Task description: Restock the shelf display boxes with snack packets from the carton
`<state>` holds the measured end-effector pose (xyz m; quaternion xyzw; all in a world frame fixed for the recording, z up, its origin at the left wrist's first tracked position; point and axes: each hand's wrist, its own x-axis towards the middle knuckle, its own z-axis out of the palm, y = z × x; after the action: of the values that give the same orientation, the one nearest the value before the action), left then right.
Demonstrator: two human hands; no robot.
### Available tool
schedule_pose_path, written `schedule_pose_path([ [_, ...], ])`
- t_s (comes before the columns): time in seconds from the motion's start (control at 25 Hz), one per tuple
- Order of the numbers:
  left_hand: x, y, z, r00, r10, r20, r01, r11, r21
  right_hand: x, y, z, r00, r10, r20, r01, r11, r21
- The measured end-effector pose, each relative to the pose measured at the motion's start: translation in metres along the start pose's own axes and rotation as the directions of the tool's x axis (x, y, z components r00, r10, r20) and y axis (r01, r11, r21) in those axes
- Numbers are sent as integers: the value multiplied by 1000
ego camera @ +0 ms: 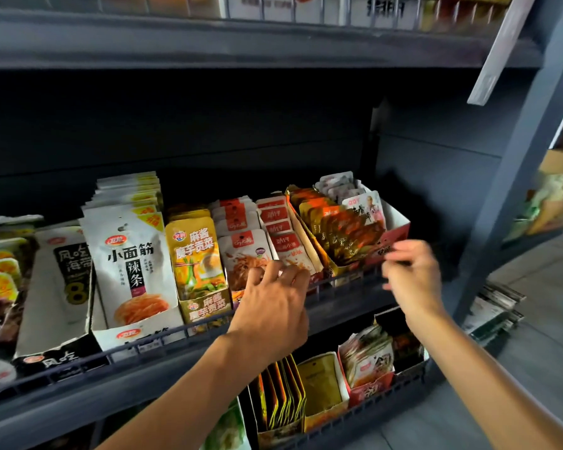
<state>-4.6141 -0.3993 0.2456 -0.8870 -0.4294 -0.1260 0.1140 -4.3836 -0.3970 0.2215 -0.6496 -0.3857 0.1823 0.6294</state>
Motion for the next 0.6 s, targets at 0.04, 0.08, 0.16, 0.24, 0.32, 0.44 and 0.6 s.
schedule_pose_path([
  [0.04, 7, 4, 2, 1000, -19, 13, 19, 999, 29, 4, 8, 2, 992, 41, 119, -33, 997, -65],
  [0.08, 12, 7, 4, 999, -23, 31, 21, 998, 62, 5, 13, 4, 977, 27, 209, -1, 992, -124],
  [0.16, 19, 10, 8, 999, -17, 40, 14, 997, 80, 6, 14, 7, 954, -143, 265, 201, 957, -209],
  [0.24, 21, 7, 7, 999, -16, 32, 14, 998, 62, 8, 14, 13, 907, -316, 278, 392, 874, -286],
  [0.32, 23, 3, 6, 1000, -27, 3, 27, 1000, 9, 9, 17, 17, 851, -436, 292, 520, 780, -348],
  [0.44, 29, 5, 3, 995, 7, -101, -18, 995, -102, 12, 24, 19, 746, -559, 362, 666, 613, -425],
  [0.6, 63, 24, -2, 953, 45, -299, -63, 997, -50, 20, 22, 14, 671, -528, 521, 740, 523, -423],
])
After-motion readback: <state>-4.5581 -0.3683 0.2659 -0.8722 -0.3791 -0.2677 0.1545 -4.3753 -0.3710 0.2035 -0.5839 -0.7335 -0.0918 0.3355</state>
